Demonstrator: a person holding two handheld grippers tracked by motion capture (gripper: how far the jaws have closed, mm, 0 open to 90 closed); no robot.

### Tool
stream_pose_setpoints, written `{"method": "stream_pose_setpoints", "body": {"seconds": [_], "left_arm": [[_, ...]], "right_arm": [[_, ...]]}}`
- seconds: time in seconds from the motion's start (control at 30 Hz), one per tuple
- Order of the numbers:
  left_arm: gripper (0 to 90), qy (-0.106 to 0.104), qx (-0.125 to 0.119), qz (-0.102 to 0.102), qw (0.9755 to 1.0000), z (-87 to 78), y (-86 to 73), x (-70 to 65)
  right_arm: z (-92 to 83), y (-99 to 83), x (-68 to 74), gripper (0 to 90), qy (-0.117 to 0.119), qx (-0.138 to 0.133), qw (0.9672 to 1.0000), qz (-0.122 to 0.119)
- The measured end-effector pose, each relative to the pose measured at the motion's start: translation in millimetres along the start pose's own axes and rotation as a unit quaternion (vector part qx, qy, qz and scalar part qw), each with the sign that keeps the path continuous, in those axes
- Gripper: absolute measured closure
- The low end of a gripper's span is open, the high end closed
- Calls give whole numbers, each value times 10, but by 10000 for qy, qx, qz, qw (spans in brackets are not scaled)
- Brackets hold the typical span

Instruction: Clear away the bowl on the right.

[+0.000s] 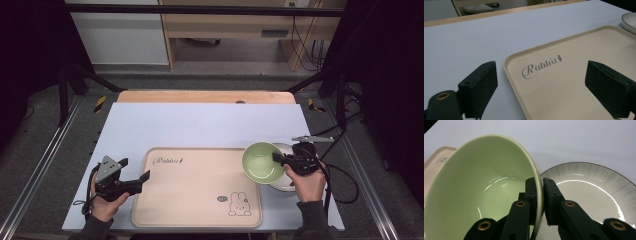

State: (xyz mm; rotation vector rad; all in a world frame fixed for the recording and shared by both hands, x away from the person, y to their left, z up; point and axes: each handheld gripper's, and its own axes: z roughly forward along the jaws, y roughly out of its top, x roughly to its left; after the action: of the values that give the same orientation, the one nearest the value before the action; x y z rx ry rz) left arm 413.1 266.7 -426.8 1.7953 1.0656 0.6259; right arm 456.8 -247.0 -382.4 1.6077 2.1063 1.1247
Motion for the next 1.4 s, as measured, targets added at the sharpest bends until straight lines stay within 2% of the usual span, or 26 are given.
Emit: {"method": "stream_pose_setpoints", "body": {"seconds": [0.33,0.83,1.2,1.4], "left_arm": [[108,-5,6,4,10000,-5,2,2],[108,-20,-15,18,10000,-13,8,-8],[108,-23,-29,39,10000,-27,18,-14],[107,-23,-65,27,10000,-38,26,-15]], "right_arm": [[23,59,170,831,162,12,9997,-195],[182,130,431,831,405,115,9977,-537],[285,175,606,831,553,166,9958,-716],[325,206,719,830,617,194,9954,-713]]}}
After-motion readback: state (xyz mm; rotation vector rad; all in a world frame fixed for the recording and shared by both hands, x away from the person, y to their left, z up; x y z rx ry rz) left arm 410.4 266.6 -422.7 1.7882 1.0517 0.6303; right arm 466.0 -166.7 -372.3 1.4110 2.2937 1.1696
